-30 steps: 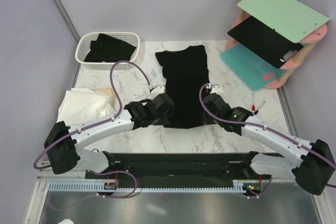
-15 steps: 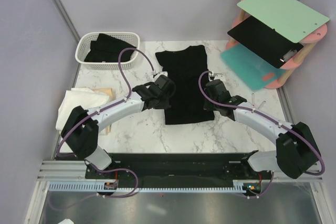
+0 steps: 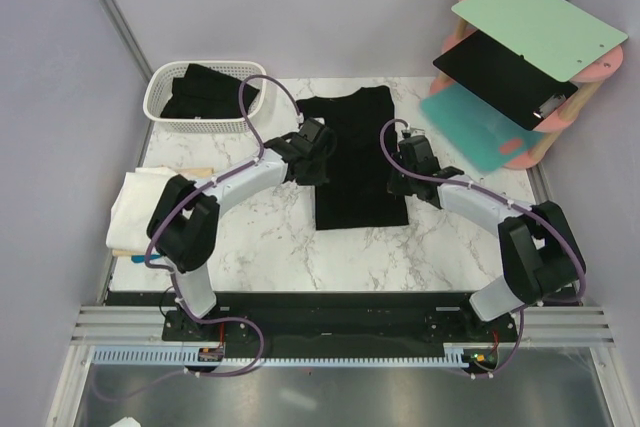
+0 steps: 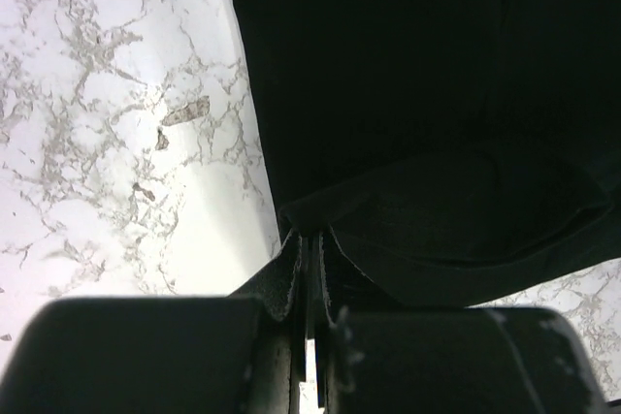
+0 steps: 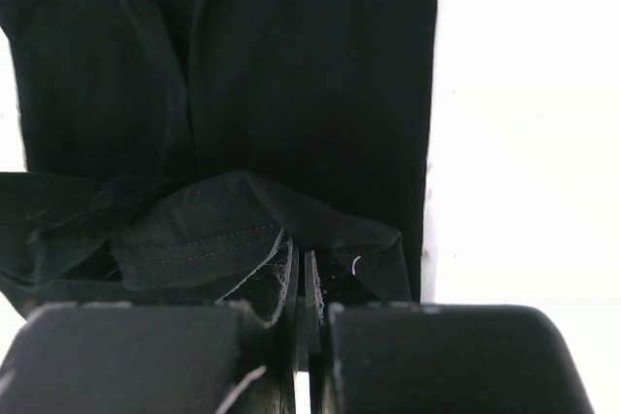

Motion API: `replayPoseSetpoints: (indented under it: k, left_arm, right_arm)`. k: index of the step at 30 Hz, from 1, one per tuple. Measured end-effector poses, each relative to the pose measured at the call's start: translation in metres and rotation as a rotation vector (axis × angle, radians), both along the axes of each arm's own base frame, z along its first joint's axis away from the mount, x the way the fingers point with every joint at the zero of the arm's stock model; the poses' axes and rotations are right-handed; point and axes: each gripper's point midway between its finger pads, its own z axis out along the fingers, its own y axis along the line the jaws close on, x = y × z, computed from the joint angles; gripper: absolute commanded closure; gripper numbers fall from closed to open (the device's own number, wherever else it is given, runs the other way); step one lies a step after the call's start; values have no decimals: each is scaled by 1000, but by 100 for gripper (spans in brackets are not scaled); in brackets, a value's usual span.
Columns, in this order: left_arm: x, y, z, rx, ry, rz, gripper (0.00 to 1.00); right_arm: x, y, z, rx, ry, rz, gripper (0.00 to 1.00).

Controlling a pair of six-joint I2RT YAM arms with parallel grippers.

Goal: Fold and stack the t-shirts
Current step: Fold the folded rectangular tshirt in 1/3 of the way

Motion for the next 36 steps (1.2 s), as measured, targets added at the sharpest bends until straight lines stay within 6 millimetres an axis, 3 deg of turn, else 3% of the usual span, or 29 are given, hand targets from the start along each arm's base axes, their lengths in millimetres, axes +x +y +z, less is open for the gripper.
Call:
replayPoseSetpoints:
  k: [8,10,11,12,14,15,17,18,20,24,28,30,33,36]
  left_arm:
    - [30,-5,-3,-10,-6,-4,98]
    - [39,-8,-5,-15,-4,-6,88]
    - [43,-8,-6,-14,-3,-8,70]
    - [49,-9,-7,-15,-4,-9,36]
    - [59,-9,-9,-10,-9,-17,22]
    - [63,-8,-10,-10,-10,-13,1]
    - [69,0,-10,2,-14,0,0]
    - [71,3,-10,4,-18,9,0]
    - [73,10,-8,8,-23,23,0]
    - [58,24,-4,8,-22,34,2]
    - [24,31,-2,-39,-7,10,9]
    - [9,30,-5,-68,5,-1,12]
    - [-14,22,-16,-115,30,-25,16]
    - [-31,14,-31,-139,67,-41,19]
  right_arm:
    - [31,3,-1,45,-12,-9,98]
    - [39,2,-8,51,1,-17,96]
    - [42,2,-12,53,9,-23,95]
    - [46,0,-16,59,18,-32,94]
    - [52,-4,-22,65,31,-55,87]
    - [56,-7,-24,71,32,-72,65]
    - [65,-13,-22,95,13,-112,42]
    - [69,-16,-20,106,0,-130,20]
    - [85,-22,-7,140,-66,-160,2]
    - [93,-31,23,175,-178,-181,2]
    - [86,-33,58,195,-264,-167,2]
    - [81,-35,66,196,-282,-161,2]
    - [69,-40,57,180,-256,-161,8]
    - [48,-49,28,155,-169,-173,15]
